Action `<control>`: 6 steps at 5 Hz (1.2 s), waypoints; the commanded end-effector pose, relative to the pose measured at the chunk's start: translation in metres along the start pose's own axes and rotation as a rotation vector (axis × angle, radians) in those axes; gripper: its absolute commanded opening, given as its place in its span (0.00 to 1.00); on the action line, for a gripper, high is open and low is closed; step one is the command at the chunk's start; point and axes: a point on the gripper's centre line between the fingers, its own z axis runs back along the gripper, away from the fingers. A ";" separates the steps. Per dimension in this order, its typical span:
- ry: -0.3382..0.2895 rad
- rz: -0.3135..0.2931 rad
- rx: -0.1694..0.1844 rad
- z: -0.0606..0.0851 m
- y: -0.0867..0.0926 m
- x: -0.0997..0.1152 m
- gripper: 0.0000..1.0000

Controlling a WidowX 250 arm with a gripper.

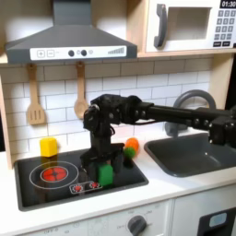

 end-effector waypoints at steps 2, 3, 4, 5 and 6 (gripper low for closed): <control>0.016 0.000 0.002 -0.007 0.002 0.001 1.00; 0.010 -0.013 0.001 -0.006 0.001 0.000 0.00; 0.006 -0.007 0.004 -0.006 0.003 0.001 0.00; 0.006 -0.010 0.004 -0.006 0.003 0.001 0.00; 0.002 -0.007 0.001 -0.005 0.003 0.001 0.00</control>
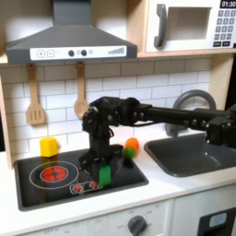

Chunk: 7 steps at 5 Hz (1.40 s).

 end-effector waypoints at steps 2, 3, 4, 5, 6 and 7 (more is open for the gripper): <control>-0.021 0.015 -0.027 0.011 0.001 0.003 0.00; -0.040 0.022 -0.034 0.019 0.002 0.008 0.00; -0.053 0.026 -0.047 0.028 0.001 0.014 0.00; -0.074 0.022 -0.061 0.039 -0.002 0.019 0.00; -0.078 0.032 -0.070 0.043 -0.002 0.020 0.00; -0.061 0.017 -0.074 0.040 -0.008 0.013 0.00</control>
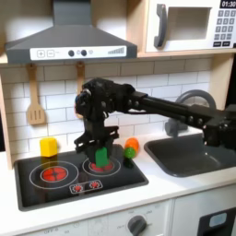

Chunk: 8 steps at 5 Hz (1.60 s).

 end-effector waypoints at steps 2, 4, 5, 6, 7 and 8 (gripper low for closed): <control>0.046 -0.056 -0.038 -0.004 -0.026 -0.020 0.00; 0.041 -0.087 -0.060 0.007 -0.047 -0.027 0.00; 0.046 -0.087 -0.066 0.007 -0.052 -0.028 0.00; 0.055 -0.093 -0.073 0.006 -0.059 -0.030 0.00; 0.074 -0.104 -0.093 0.002 -0.071 -0.031 0.00; 0.076 -0.120 -0.096 0.003 -0.084 -0.032 0.00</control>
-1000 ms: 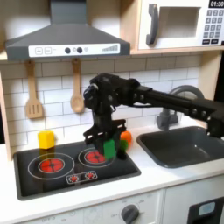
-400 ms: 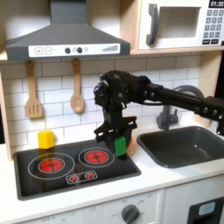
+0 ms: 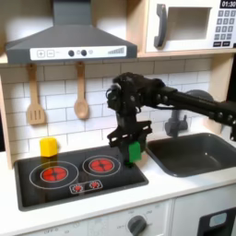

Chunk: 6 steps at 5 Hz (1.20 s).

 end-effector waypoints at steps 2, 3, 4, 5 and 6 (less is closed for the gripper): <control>-0.002 -0.043 -0.009 0.005 -0.036 -0.004 0.00; 0.008 -0.058 -0.015 0.005 -0.045 -0.006 0.00; 0.010 -0.080 -0.012 0.006 -0.054 -0.008 0.00; 0.028 -0.088 -0.023 0.004 -0.062 -0.010 0.00; 0.049 -0.103 -0.015 -0.001 -0.072 -0.012 0.00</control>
